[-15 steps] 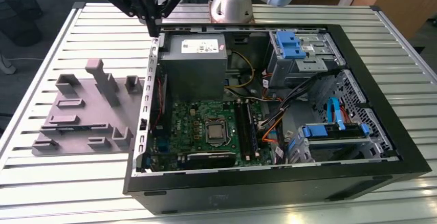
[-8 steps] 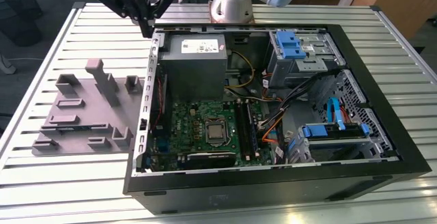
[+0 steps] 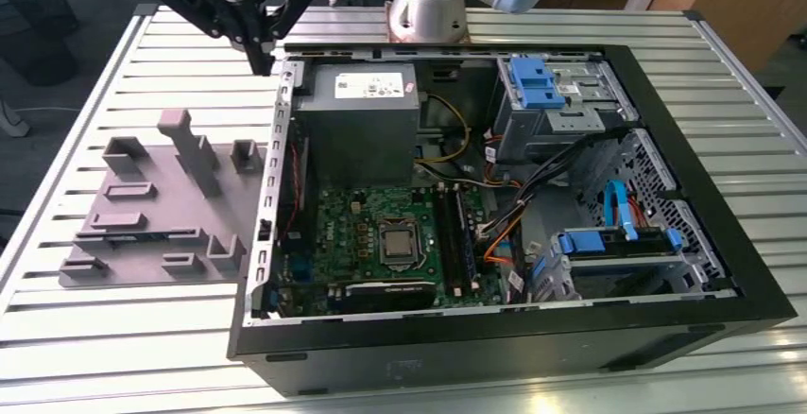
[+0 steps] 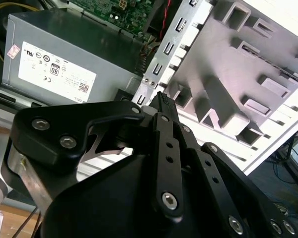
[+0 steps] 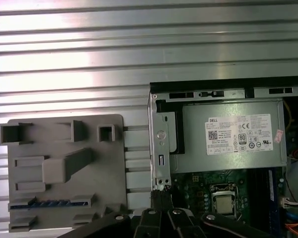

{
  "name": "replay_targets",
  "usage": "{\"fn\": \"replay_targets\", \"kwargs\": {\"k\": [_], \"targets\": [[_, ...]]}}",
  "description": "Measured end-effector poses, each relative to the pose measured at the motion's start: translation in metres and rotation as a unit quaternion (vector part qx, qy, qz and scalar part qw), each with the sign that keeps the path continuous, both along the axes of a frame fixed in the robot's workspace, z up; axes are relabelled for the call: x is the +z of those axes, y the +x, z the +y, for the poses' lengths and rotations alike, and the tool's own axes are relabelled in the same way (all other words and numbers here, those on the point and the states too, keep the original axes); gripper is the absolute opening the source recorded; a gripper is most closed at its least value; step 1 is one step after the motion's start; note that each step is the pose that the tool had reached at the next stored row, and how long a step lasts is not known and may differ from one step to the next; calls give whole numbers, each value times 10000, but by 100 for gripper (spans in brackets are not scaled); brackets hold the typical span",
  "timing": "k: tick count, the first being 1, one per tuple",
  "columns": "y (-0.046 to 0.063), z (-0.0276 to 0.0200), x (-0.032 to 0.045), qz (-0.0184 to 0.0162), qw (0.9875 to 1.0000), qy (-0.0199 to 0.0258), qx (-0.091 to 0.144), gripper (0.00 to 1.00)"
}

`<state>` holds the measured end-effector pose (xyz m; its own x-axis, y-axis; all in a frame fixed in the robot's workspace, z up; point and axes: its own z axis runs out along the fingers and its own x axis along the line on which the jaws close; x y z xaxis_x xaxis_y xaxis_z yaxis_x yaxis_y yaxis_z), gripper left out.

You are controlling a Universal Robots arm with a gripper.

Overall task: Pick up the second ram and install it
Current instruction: 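Reach for the second ram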

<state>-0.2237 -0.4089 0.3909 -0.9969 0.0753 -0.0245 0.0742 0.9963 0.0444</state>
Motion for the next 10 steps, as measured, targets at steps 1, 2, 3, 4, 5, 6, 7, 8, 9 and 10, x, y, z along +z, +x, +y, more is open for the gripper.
{"fn": "replay_targets", "kwargs": {"k": [1, 2, 3, 4, 5, 6, 7, 8, 9, 10], "targets": [[-11, -10, 0, 0, 10000, 0, 0, 11], [-23, -22, 0, 0, 10000, 0, 1, 11], [-35, -32, 0, 0, 10000, 0, 1, 11], [-46, -42, 0, 0, 10000, 0, 2, 11], [-57, -53, 0, 0, 10000, 0, 2, 11], [-68, -64, 0, 0, 10000, 0, 3, 11], [-79, -75, 0, 0, 10000, 0, 3, 11], [-91, -86, 0, 0, 10000, 0, 4, 11], [-104, -97, 0, 0, 10000, 0, 3, 11], [-116, -107, 0, 0, 10000, 0, 4, 11]]}}
